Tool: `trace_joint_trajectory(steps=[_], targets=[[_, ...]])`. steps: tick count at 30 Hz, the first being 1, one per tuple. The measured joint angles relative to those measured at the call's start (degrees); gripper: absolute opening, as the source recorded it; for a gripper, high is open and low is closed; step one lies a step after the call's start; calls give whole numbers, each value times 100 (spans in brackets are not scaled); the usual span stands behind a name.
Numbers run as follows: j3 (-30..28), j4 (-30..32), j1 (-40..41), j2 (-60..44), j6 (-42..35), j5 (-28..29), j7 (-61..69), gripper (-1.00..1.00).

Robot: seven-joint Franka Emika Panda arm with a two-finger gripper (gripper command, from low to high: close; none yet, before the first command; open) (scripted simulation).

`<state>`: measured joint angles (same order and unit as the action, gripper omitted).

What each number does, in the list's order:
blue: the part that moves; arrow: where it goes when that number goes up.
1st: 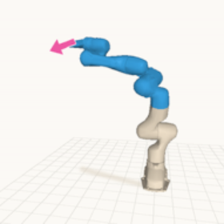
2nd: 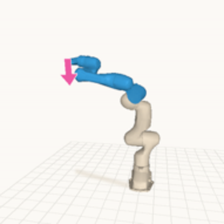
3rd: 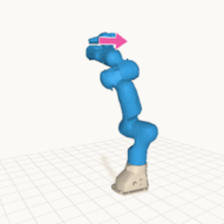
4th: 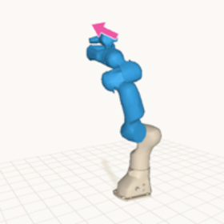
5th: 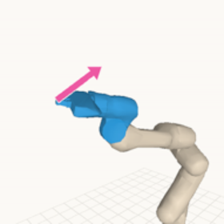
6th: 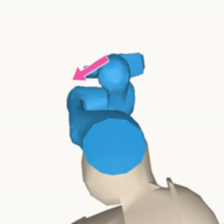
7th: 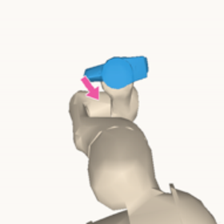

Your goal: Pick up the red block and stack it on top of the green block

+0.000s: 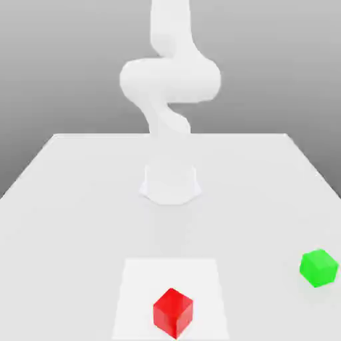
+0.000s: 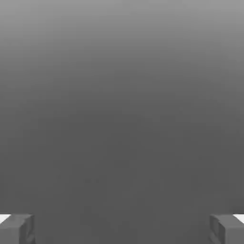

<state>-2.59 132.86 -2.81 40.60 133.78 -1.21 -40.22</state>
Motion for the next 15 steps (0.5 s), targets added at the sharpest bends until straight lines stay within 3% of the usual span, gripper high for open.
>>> trace_joint_trajectory(steps=[8,15], targets=[[-719,349,-783,-1708,642,-473,1878,0],[-1004,647,-1140,-3175,1188,-873,3482,0]])
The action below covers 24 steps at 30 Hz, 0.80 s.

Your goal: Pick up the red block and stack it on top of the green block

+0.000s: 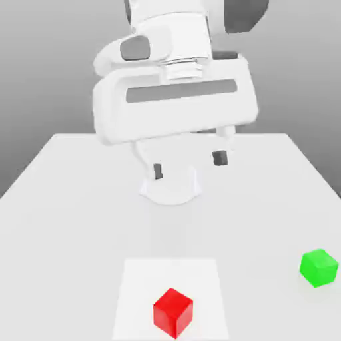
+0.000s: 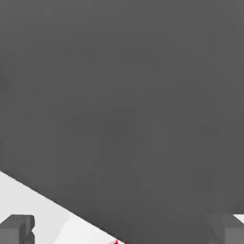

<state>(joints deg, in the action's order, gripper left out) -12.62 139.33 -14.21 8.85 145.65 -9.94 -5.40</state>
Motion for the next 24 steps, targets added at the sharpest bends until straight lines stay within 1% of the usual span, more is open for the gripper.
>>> trace_joint_trajectory(steps=[5,10,14,15,21,24], targets=[[-9,221,-75,-1003,415,-29,963,0],[-20,424,-25,-1935,890,312,1592,0],[253,331,183,-2751,1529,21,1923,0],[342,302,254,-2940,1682,-70,1993,-100],[386,288,290,-3035,1746,-108,2021,-100],[226,347,168,-2666,1450,88,1880,-100]])
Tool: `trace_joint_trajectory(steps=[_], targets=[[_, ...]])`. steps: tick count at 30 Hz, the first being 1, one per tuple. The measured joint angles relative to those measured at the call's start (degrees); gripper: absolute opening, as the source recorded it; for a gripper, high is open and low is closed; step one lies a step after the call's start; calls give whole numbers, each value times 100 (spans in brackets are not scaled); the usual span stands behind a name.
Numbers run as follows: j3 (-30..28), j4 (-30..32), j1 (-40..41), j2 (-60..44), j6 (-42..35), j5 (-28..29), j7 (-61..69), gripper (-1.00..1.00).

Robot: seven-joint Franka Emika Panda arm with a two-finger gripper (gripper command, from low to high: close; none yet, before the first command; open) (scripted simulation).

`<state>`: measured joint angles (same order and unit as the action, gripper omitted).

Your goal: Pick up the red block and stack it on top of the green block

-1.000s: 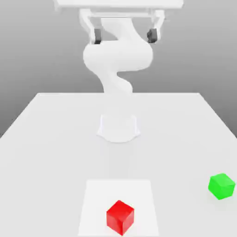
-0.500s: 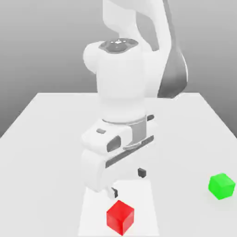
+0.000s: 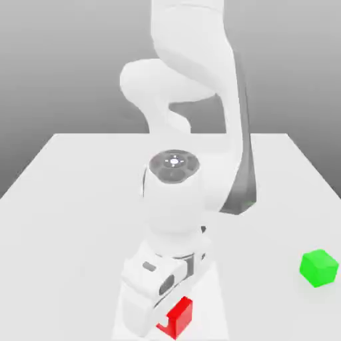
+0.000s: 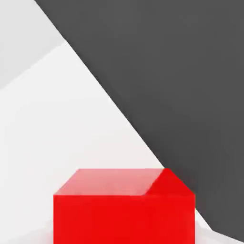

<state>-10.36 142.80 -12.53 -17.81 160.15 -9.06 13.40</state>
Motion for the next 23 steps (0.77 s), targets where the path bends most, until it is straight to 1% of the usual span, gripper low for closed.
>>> trace_joint_trajectory(steps=[3,4,11,15,20,21,23], targets=[[-146,100,-118,575,-473,307,-230,-100],[-65,116,-246,677,-562,372,-283,-100],[957,186,-1400,1079,-889,749,-617,-100],[1569,215,-2286,1275,-1034,951,-802,-100],[1541,183,-2442,475,-261,1200,-989,-100],[1522,178,-2456,360,-153,1231,-1012,100],[1522,178,-2456,360,-153,1231,-1012,100]])
